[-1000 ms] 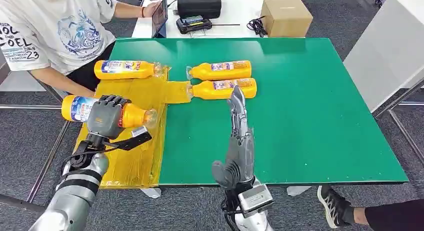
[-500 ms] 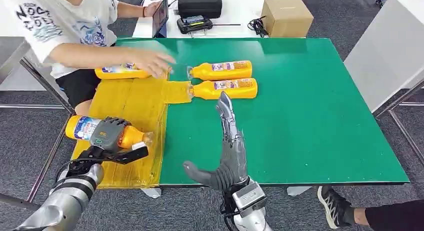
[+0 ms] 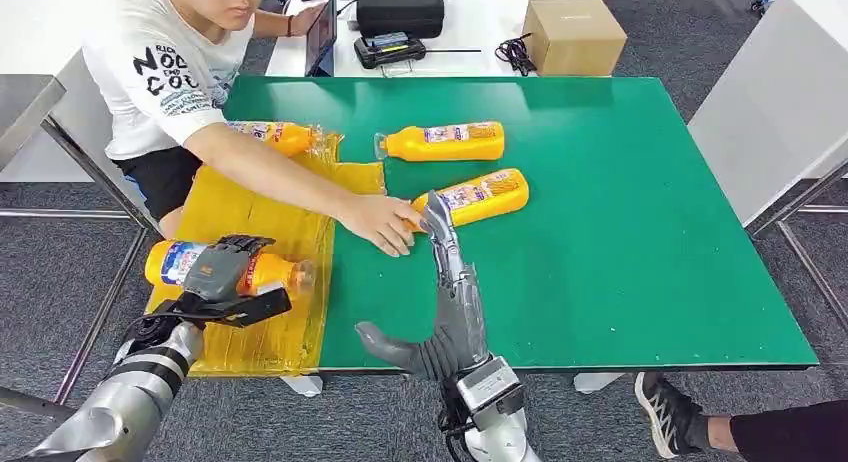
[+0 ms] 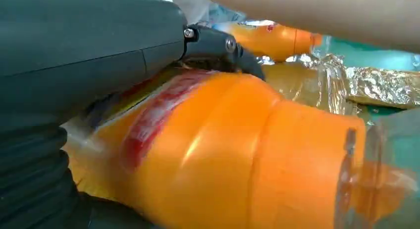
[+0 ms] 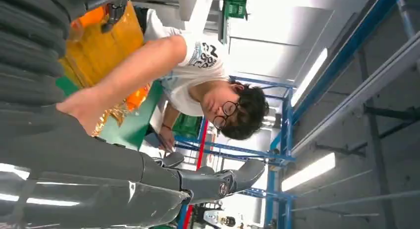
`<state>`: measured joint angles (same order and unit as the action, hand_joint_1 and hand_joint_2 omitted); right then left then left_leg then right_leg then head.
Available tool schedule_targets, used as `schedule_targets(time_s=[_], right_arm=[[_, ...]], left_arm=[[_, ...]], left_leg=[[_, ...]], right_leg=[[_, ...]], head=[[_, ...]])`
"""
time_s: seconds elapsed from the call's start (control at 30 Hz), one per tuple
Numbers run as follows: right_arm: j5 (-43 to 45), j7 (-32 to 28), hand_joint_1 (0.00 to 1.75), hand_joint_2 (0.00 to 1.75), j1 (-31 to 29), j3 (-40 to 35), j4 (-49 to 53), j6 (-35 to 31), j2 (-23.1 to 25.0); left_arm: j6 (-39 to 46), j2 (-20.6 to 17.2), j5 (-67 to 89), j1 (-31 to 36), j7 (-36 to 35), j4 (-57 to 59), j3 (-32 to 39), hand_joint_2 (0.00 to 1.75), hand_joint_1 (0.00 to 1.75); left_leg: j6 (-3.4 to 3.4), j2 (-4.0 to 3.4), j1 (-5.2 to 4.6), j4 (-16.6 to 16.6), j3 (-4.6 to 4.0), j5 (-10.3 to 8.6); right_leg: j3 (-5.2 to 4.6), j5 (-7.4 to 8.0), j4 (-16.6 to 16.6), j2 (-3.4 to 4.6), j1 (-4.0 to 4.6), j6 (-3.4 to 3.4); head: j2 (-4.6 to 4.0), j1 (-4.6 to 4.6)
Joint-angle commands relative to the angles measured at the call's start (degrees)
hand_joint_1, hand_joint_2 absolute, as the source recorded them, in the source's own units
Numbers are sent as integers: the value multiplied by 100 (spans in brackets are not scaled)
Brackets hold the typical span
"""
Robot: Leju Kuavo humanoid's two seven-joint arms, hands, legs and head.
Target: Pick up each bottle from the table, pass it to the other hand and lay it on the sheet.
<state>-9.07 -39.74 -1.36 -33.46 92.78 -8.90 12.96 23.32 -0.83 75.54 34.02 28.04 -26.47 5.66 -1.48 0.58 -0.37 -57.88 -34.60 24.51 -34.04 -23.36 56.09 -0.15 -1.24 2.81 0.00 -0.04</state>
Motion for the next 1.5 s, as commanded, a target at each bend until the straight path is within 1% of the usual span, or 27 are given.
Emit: schedule_targets(time_s=[0.03,0.07,0.13,0.2,0.3,0.33,0.37,0.4,0.43,0.47,0.5,0.57,0.6,0.73,0.77,1.0,1.03,1.1,1.13,1.2,1.27,1.3,1.33,1.37,1.4,1.43,1.5], right_arm=[[48,77,0,175,-124,204,-484,138,-1],[50,74,0,175,-125,219,-503,147,9],[43,84,0,175,-136,241,-530,177,18],[32,118,0,175,-152,263,-579,200,27],[17,166,0,175,-177,295,-704,218,54],[16,172,0,175,-193,284,-753,230,60],[17,172,0,175,-190,282,-757,230,61],[13,175,0,175,-218,260,-817,248,63],[13,175,0,175,-229,252,-841,248,68],[13,175,0,175,-229,252,-841,248,68],[13,175,0,175,-229,252,-841,248,68],[13,175,0,175,-229,252,-841,248,68],[13,175,0,175,-229,252,-841,248,68],[13,175,0,175,-229,252,-841,248,68],[13,175,0,175,-229,252,-841,248,68],[13,175,0,175,-229,252,-841,248,68],[3,180,0,175,-257,228,-866,261,61],[3,180,0,175,-259,223,-888,251,68],[0,180,0,175,-251,219,-898,244,73],[-48,197,0,175,-222,186,-880,216,67],[-112,227,0,175,-197,165,-875,147,77],[-132,237,0,175,-213,111,-882,105,37],[-149,231,0,175,-251,62,-936,47,3],[-150,223,0,175,-286,26,-986,2,-7],[-138,219,0,175,-323,-20,-1018,-41,-24],[-136,220,0,175,-352,-54,-1050,-74,-21],[-133,238,0,175,-388,-119,-1086,-166,-32]], left_arm=[[-448,32,-171,-109,33,397,-268,0,0],[-542,17,-201,-119,21,424,-307,0,0],[-839,-36,-223,-135,-82,477,-427,0,0],[-1133,-43,-459,-161,-60,491,-368,0,0],[-1899,-52,-1089,-220,184,442,-221,0,0],[-2345,-50,-1473,-259,277,376,-142,0,0],[-2347,-48,-1473,-268,277,378,-145,0,0],[-2648,-59,-1708,-300,416,315,-132,0,0],[-2809,-59,-1870,-311,456,301,-82,0,0],[-2809,-59,-1870,-311,456,301,-82,0,0],[-2809,-59,-1870,-311,456,301,-82,0,0],[-2809,-59,-1870,-311,456,301,-82,0,0],[-2809,-59,-1870,-311,456,301,-82,0,0],[-2809,-59,-1870,-311,456,301,-82,0,0],[-2809,-59,-1870,-311,456,301,-82,0,0],[-2809,-59,-1870,-311,456,301,-82,0,0],[-3162,-32,-2257,-314,565,240,53,0,0],[-3264,6,-2473,-333,617,167,88,0,0],[-3286,80,-2861,-355,620,45,190,0,0],[-2814,273,-3319,-355,679,-184,274,0,0],[-1734,490,-3695,-364,821,-451,398,0,0],[-1025,598,-3753,-381,1029,-612,451,0,0],[-509,701,-3907,-356,1170,-726,580,0,0],[65,805,-4100,-393,1196,-1083,662,0,0],[530,799,-4352,-493,1196,-1439,468,0,0],[1252,757,-4327,-527,1196,-1639,347,0,0],[1466,710,-5094,-583,1196,-2034,214,0,0]], left_leg=[[10,-7,11,8,27,6],[12,-7,14,8,35,9],[8,-6,6,9,26,4],[7,-5,4,9,29,4],[10,-7,6,15,44,5],[7,3,4,12,46,5],[11,-6,10,14,56,7],[7,9,2,14,57,3],[9,4,7,16,62,4],[6,12,3,16,63,2],[11,-2,9,18,70,3],[5,13,0,13,82,5],[10,-2,6,17,87,4],[6,13,1,15,88,1],[10,1,8,17,87,0],[7,6,5,18,94,-1],[10,-2,10,18,93,0],[6,10,3,15,91,-2],[9,2,8,16,91,-1],[4,20,1,14,89,-3],[3,32,1,11,84,-4],[5,29,5,12,83,-4],[4,32,6,10,79,-5],[5,37,12,4,72,-3],[3,42,9,1,63,-6],[5,38,15,-3,56,-3],[4,23,14,-4,38,-3]], right_leg=[[28,-2,-14,4,12,-13],[38,-4,-16,4,15,-16],[26,-1,-11,5,7,-10],[30,-1,-11,5,5,-9],[44,2,-16,11,7,-13],[48,-1,-12,4,4,-11],[58,2,-18,13,10,-18],[60,-1,-12,0,2,-13],[67,1,-18,4,7,-17],[69,0,-15,-4,3,-14],[75,6,-23,9,9,-20],[90,-2,-11,-2,0,-12],[91,5,-18,10,6,-18],[92,0,-13,-3,1,-14],[91,6,-20,7,9,-20],[98,1,-17,2,5,-16],[97,4,-20,9,10,-20],[96,0,-13,-1,3,-15],[94,4,-17,6,9,-19],[95,-1,-12,-10,1,-12],[93,-4,-10,-22,1,-11],[92,-2,-14,-21,5,-15],[89,-2,-13,-24,6,-13],[88,-3,-13,-30,12,-16],[77,-4,-8,-34,9,-13],[72,-3,-8,-31,15,-17],[49,2,-6,-19,14,-14]], head=[[0,2],[0,-2],[0,-2],[0,0],[0,-2],[0,-2],[0,-2],[0,-4],[0,0],[0,-4],[0,0],[0,-2],[0,0],[0,-2],[0,-2],[0,-2],[0,-2],[0,-2],[0,-2],[0,-2],[0,-2],[0,-2],[0,-2],[0,0],[0,2],[0,0],[0,2]])
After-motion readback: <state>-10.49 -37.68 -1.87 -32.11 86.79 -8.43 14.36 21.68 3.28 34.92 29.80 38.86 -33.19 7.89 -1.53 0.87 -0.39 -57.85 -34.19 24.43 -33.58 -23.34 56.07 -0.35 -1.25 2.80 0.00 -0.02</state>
